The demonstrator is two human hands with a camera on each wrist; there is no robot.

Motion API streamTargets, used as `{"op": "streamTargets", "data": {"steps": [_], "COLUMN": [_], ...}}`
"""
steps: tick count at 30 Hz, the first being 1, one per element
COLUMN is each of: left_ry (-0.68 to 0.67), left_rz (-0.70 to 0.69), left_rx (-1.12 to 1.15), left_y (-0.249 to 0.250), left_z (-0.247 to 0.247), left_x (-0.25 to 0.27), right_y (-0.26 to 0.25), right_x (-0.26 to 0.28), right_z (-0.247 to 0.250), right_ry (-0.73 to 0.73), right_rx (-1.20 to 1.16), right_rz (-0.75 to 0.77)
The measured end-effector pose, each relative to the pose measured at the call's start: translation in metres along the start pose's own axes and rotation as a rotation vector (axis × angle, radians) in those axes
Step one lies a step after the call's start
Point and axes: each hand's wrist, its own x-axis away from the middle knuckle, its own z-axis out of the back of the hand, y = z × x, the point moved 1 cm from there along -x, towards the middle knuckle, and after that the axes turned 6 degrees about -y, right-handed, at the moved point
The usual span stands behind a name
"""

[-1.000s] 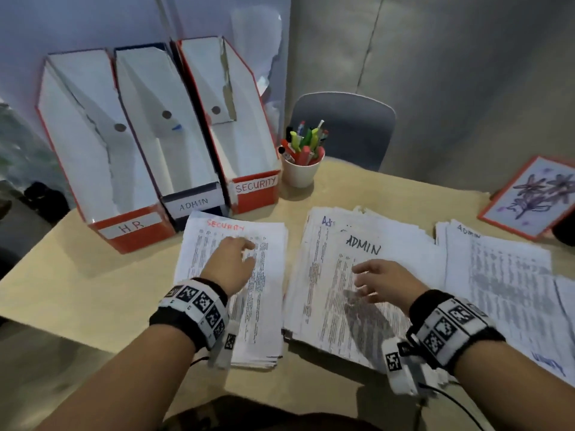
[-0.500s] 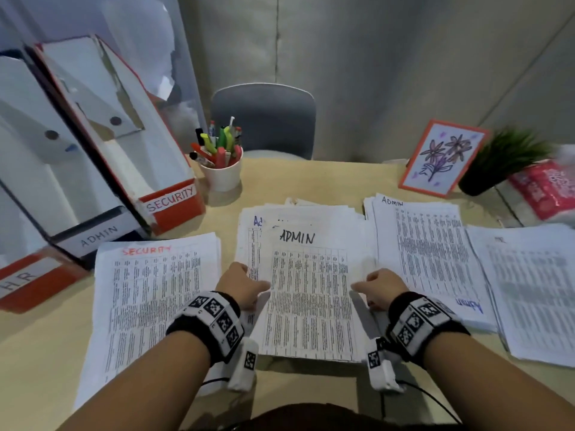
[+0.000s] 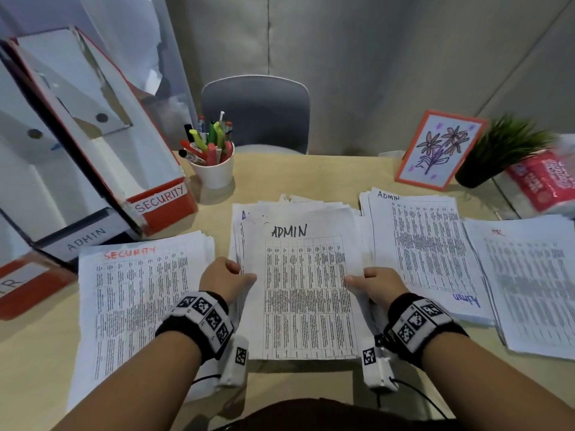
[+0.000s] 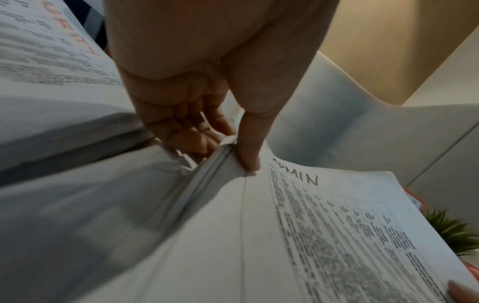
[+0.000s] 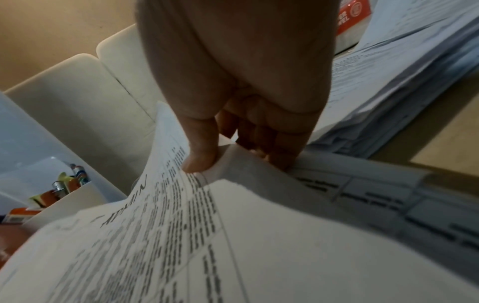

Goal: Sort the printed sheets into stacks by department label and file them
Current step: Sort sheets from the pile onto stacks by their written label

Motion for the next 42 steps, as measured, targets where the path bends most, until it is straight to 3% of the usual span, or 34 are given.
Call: {"op": "streamTargets", "data": {"steps": [6, 11, 14, 19, 22, 29, 35, 42], "left_ry": [0.073, 0.055, 0.051, 0.002, -0.023, -0.087, -0.173, -0.268], "left_rz": [-0.038, -0.060, -0.058, -0.007, -0.010, 0.009, 0.131, -0.017], "left_rx": [0.123, 0.167, 0.180, 0.205, 0.218, 0.187, 0.341, 0.169], "left_y": [0.000, -0.002, -0.001, 0.000, 0.001, 0.012, 0.015, 0.013], "left_z": [0.005, 0.004, 0.003, 0.005, 0.006, 0.011, 0.011, 0.012], "left_x": [0.002, 0.000, 0.000, -0.002, -0.004, 0.003, 0.004, 0.005], "right_y": [0.001, 0.001, 0.002, 0.016, 0.031, 0.032, 0.014, 0.008], "right_x": [0.008, 0.011, 0.012, 0.003, -0.006, -0.015, -0.014, -0.013], "right_z": [0.004, 0.022, 0.043, 0.086, 0.099, 0.075, 0.035, 0.003], "right_ry": [-0.019, 0.119, 0.151, 0.328, 0.386, 0.267, 0.073, -0.036], "right_rx": [0.097, -0.165, -0.505, -0.559, -0.458, -0.437, -0.141, 0.206], "right_rz": [0.086, 0.165, 0.184, 0.069, 0.047, 0.022, 0.098, 0.144]}}
